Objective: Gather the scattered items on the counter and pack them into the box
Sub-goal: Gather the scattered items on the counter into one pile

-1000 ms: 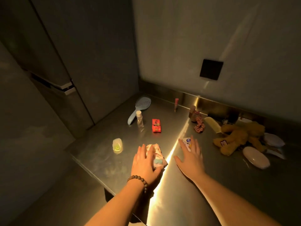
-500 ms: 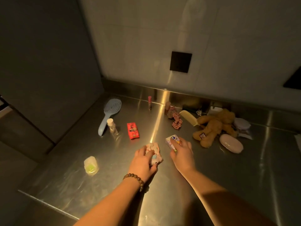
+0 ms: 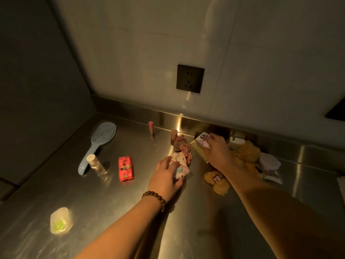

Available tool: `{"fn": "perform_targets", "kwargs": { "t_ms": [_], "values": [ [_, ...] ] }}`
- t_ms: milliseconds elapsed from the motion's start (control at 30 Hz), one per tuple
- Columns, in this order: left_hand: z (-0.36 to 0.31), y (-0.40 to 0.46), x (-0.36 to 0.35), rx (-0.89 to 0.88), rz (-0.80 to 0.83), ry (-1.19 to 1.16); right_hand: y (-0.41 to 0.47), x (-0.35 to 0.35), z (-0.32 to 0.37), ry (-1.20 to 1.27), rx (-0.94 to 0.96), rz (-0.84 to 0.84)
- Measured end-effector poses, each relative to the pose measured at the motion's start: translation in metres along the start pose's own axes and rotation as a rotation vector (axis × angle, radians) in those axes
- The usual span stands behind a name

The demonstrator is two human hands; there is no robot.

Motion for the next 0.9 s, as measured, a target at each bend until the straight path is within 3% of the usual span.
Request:
{"fn": "perform_targets", "kwargs": {
  "t_ms": [200, 367, 500, 667, 900],
  "values": [
    [-0.022, 0.02, -0.012, -0.084, -0.001, -0.005, 0.013, -0.017, -0.013, -0.066, 0.017, 0.203],
    [-0.05, 0.044, -0.022, -0.117, -0.036, -0.053, 0.003, -0.002, -0.021, 0.088, 0.038, 0.069],
    [-0.069, 0.056, -0.052, -0.046, 0.121, -0.004, -0.012, 0.018, -0.037, 0.118, 0.031, -0.004],
    [-0.07, 0.057, -0.06, -0.092, 0.248, 0.117, -0.033, 0.034, -0.041, 0.117, 0.043, 0.018],
    [-0.013, 0.021, 0.006, -0.016, -0.043, -0.028, -0.055, 0.015, 0.029, 0.145, 0.12, -0.021]
  ]
}}
Point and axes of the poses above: each hand's wrist, its own y-axis towards the middle knuckle, its own x-axis out of the back of the hand, z = x × y, the point moved 4 cm from there along y, towards the middle knuckle, and after that the axes turned 5 degrees about y, right-handed, at the moved point
